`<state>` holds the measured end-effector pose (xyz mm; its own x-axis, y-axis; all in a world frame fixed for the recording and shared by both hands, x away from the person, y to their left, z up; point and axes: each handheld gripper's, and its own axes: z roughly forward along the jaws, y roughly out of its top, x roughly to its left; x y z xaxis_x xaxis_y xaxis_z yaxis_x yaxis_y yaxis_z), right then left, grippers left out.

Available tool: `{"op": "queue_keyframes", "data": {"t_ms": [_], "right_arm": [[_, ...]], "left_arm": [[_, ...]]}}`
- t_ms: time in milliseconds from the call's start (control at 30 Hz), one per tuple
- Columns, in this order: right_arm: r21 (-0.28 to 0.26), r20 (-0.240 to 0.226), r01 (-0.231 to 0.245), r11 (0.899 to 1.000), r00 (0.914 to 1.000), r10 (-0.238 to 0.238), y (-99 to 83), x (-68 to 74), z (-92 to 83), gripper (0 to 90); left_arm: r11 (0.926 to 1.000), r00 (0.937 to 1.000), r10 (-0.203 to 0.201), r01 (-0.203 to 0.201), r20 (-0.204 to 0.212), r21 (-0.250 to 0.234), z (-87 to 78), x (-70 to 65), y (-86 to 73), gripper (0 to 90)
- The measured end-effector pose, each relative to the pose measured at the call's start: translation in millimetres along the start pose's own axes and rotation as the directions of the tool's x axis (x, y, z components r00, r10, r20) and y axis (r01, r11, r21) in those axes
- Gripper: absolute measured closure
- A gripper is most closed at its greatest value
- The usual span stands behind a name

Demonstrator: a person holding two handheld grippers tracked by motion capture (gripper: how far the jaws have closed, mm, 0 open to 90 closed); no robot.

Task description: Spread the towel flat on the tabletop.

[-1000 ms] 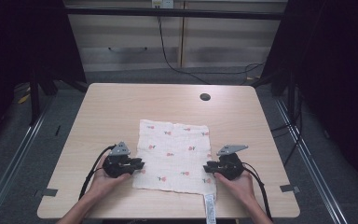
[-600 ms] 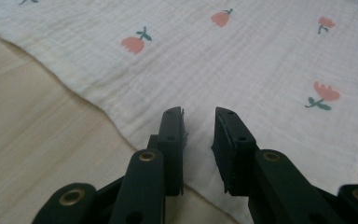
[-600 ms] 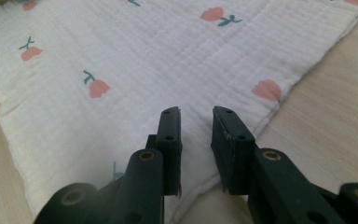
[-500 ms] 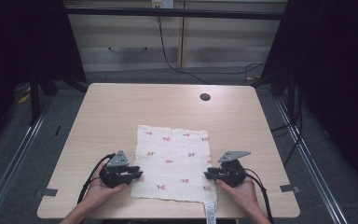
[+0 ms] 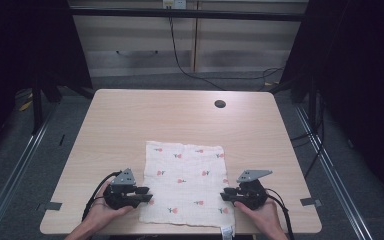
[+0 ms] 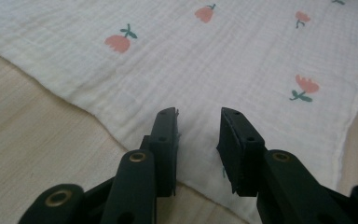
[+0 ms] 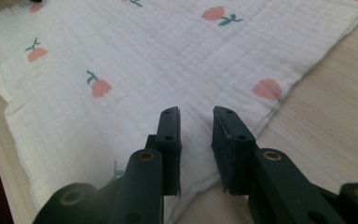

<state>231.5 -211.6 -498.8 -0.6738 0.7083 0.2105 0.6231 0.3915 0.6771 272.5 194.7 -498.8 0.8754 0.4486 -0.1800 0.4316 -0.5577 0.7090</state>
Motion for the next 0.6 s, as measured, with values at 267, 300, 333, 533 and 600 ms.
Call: {"op": "queue_keyframes", "data": {"t_ms": [267, 300, 333, 533, 600], "right_arm": [[-0.033, 0.047, -0.001, 0.999, 0.9989, 0.003, 17.2, -9.1, -1.8, 63.3], [-0.051, 0.059, -0.007, 0.999, 0.9982, 0.010, 23.7, -16.3, -2.4, 63.3], [-0.065, 0.067, -0.011, 0.998, 0.9977, 0.015, 29.0, -22.8, -2.1, 63.4], [-0.113, 0.105, -0.003, 0.994, 0.9943, 0.015, 62.3, -59.9, 9.4, 66.9], [-0.129, 0.094, -0.013, 0.992, 0.9953, 0.025, 73.9, -72.8, 15.8, 67.7]], "left_arm": [[0.9977, 0.9974, -0.030, 0.026, -0.066, -0.063, 2.1, 20.5, 22.6, 64.8], [0.9976, 0.9960, -0.037, 0.032, -0.081, -0.061, 5.2, 24.6, 25.7, 65.1], [0.9971, 0.9949, -0.048, 0.043, -0.088, -0.063, 8.3, 29.4, 28.0, 65.3], [0.9945, 0.9883, -0.076, 0.066, -0.132, -0.081, 18.6, 40.5, 28.5, 66.9], [0.9946, 0.9887, -0.080, 0.071, -0.127, -0.076, 20.3, 40.3, 27.1, 66.9]]}}
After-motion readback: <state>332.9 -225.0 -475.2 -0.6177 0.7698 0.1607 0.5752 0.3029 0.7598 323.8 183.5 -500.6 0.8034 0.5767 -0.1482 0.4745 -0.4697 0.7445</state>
